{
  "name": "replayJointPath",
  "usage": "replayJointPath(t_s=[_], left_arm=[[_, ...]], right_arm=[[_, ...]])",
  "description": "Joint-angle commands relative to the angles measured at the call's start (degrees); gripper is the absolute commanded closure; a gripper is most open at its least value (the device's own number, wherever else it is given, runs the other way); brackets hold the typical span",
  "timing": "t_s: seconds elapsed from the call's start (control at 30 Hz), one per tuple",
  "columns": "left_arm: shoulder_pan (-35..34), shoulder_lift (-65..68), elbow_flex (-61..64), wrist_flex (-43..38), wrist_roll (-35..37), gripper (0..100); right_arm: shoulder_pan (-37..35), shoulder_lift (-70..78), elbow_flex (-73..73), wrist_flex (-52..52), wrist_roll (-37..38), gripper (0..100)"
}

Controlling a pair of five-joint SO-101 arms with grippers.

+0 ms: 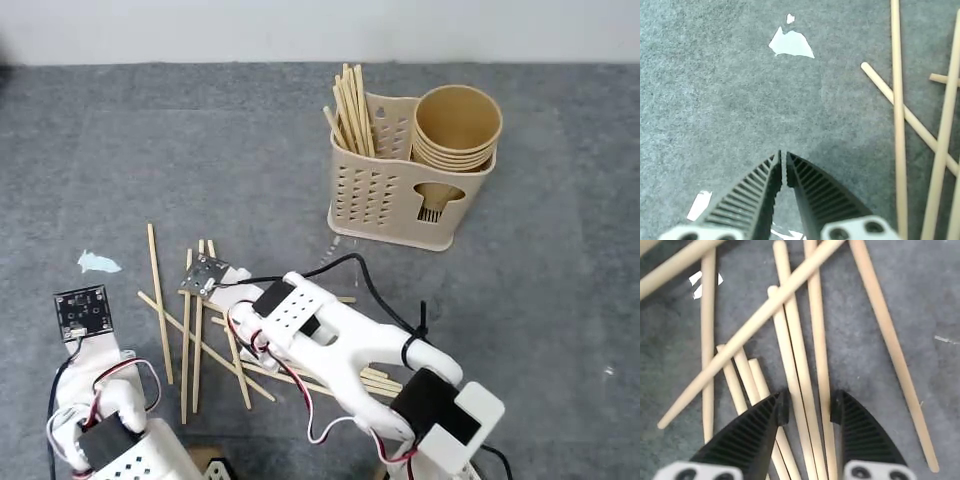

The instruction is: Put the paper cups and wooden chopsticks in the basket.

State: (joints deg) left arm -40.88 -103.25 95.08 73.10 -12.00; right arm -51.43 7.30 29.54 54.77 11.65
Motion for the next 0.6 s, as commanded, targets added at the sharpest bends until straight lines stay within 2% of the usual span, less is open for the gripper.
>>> replayJointPath(t_s=[0.0,0.13,0.33,0.57], left_arm=[[0.09,-0.88,-0.31,-1.23,0.44,98],[0.09,-0.88,-0.31,-1.23,0.44,98],[0.09,-0.88,-0.31,-1.23,0.44,98],[0.09,-0.88,-0.31,-1.23,0.44,98]], right_arm=[[1.89,2.42,-0.44,-1.63,0.53,85.9],[2.95,4.18,-1.93,-0.48,0.35,86.3],[3.03,4.53,-3.25,0.13,0.53,97.7],[4.35,4.00,-2.99,0.75,0.62,98.5]])
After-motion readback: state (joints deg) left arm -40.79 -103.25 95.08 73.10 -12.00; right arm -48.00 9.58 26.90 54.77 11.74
